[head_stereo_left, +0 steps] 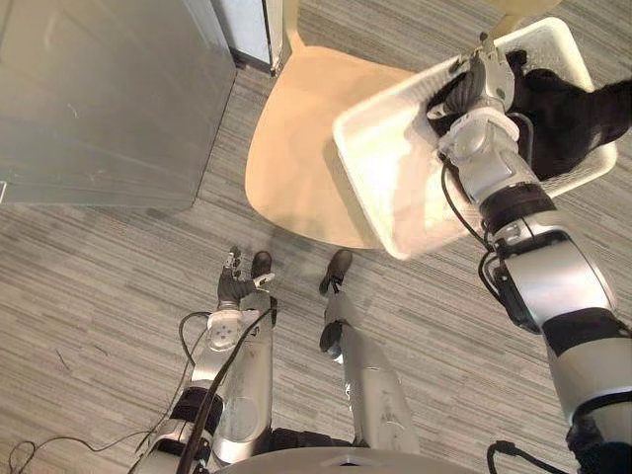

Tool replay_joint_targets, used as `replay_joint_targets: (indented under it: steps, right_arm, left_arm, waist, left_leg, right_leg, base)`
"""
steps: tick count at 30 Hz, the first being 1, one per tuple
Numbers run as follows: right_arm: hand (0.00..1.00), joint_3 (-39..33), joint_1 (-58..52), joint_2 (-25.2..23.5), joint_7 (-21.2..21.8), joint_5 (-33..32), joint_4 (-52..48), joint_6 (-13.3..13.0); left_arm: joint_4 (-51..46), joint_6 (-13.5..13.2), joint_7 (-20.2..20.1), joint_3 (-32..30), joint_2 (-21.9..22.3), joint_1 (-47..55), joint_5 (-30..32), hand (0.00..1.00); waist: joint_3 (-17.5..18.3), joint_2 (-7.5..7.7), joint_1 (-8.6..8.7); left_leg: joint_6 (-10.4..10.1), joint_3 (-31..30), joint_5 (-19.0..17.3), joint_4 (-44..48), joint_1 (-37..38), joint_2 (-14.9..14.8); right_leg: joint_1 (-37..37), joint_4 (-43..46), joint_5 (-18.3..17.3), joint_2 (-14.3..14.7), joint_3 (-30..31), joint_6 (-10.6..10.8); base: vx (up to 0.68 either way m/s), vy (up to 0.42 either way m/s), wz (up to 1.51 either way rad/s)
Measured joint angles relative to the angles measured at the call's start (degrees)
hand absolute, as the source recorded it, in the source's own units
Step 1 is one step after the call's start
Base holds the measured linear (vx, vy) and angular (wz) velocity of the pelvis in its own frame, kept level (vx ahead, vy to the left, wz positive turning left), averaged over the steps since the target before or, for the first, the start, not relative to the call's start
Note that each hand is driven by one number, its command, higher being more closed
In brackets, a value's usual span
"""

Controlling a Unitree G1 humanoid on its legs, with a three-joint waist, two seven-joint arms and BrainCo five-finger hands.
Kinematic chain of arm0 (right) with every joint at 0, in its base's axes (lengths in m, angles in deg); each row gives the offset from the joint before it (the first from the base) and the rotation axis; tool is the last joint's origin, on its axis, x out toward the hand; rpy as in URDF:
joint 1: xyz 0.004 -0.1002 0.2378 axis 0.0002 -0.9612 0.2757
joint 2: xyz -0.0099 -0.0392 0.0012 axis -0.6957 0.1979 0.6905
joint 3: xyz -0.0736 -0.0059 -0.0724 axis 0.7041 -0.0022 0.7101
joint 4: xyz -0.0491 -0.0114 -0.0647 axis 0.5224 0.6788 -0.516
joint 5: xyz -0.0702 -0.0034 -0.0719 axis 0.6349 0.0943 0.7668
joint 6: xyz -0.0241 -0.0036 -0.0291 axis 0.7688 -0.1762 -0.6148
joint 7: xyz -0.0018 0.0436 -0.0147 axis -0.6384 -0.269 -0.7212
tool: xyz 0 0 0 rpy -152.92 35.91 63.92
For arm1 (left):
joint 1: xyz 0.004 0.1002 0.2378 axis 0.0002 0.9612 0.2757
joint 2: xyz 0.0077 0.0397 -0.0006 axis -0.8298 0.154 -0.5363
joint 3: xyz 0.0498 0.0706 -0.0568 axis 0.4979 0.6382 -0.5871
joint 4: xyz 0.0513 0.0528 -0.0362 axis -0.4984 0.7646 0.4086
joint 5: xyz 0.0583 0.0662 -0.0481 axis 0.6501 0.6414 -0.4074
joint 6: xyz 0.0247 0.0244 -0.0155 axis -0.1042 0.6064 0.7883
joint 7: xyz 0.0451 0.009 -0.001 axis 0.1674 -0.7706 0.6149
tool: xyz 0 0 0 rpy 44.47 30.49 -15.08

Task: Pick up the laundry basket with both hands and put the clothes into the washing machine.

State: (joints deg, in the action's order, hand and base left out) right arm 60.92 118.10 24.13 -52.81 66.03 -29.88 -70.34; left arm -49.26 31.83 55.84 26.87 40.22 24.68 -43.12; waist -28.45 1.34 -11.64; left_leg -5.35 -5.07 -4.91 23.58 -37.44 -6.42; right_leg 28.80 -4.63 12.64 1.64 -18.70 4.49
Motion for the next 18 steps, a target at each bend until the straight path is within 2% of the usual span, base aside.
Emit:
replay_joint_targets:
  steps: [2, 3, 4, 7, 10, 12, 15, 18]
  right_arm:
    - [0.0, -0.53, 0.04, -2.1, -0.39, -1.92, -3.54, -0.51]
    - [0.0, -0.51, 0.12, -3.56, -0.45, -3.56, -6.7, -2.7]
    - [0.0, -0.5, 0.8, -5.26, -0.51, -4.63, -9.82, -5.1]
    - [0.0, -0.58, 4.36, -10.74, -1.05, -7.08, -13.47, -8.75]
    - [0.0, -1.7, 5.07, -14.54, -2.02, -9.51, -13.31, -9.5]
    - [0.0, -2.65, 3.66, -19.11, -2.05, -12.32, -12.78, -9.21]
    - [0.0, -3.48, 2.6, -22.33, -2.15, -16.01, -12.72, -9.14]
    - [0.0, -5.11, 2.44, -23.91, -2.15, -17.4, -12.04, -9.11]
  left_arm:
    - [-0.63, -0.01, 0.01, -0.36, 0.22, 0.15, -0.34, 0.0]
    - [-2.01, -0.05, 0.07, -0.83, 0.9, 0.57, -1.13, 0.0]
    - [-3.52, -0.46, 0.25, -1.17, 1.38, 1.1, -1.17, 0.0]
    - [-5.2, -1.08, 0.82, -1.39, 2.96, 1.39, -1.86, 0.0]
    - [-5.41, -1.08, 1.18, -1.43, 3.69, 1.39, -2.92, 0.0]
    - [-5.58, -1.08, 1.48, -2.09, 3.77, 1.33, -3.38, 0.0]
    - [-5.98, -1.07, 2.4, -2.49, 3.62, 0.99, -3.37, 0.0]
    - [-5.95, -0.9, 2.5, -2.53, 3.57, 0.99, -3.37, 0.0]
  waist:
    - [-0.03, 0.04, -0.15]
    - [-0.04, 0.07, -0.56]
    - [-0.04, 0.07, -1.29]
    - [-0.04, 0.07, -2.45]
    - [-0.06, 0.11, -3.5]
    - [-0.06, 0.11, -3.81]
    - [-0.07, 0.14, -4.74]
    - [-0.12, 0.4, -4.97]
  left_leg:
    - [-0.43, 0.04, 0.45, -0.75, -0.01, -0.49]
    - [-0.8, 0.02, 0.42, -0.68, -0.17, -0.72]
    - [-1.06, -0.39, 0.37, -0.74, -0.55, -1.09]
    - [-2.49, -2.84, 0.98, -0.87, -1.14, -1.74]
    - [-3.04, -4.5, 1.26, -0.84, -1.56, -1.7]
    - [-3.04, -5.77, 1.26, -0.8, -1.33, -1.31]
    - [-2.89, -6.65, 1.38, -0.83, -1.18, -0.83]
    - [-2.84, -7.43, 2.03, -1.9, -0.33, -0.42]
  right_leg:
    - [0.24, 0.0, -0.15, 0.19, -1.2, 0.36]
    - [0.25, 0.01, 1.27, 0.32, -2.11, -1.05]
    - [0.3, 0.01, 1.2, 0.76, -2.64, -2.19]
    - [0.21, 0.03, 1.37, 1.72, -5.39, -3.74]
    - [-0.15, 0.04, 1.41, 1.98, -6.45, -3.8]
    - [-1.16, 0.04, 1.43, 1.91, -6.38, -3.83]
    - [-1.98, 0.04, 1.42, 1.66, -5.92, -3.84]
    - [-2.89, 0.04, 1.29, 1.41, -5.85, -3.95]
  base:
    - [0.01, -0.015, -0.03]
    - [0.05, -0.049, 0.09]
    - [0.06, -0.048, 0.1]
    - [0.08, -0.011, 0.31]
    - [0.09, 0.068, 0.33]
    - [0.09, 0.136, 0.3]
    - [0.07, 0.147, 0.24]
    - [0.07, 0.143, 0.22]
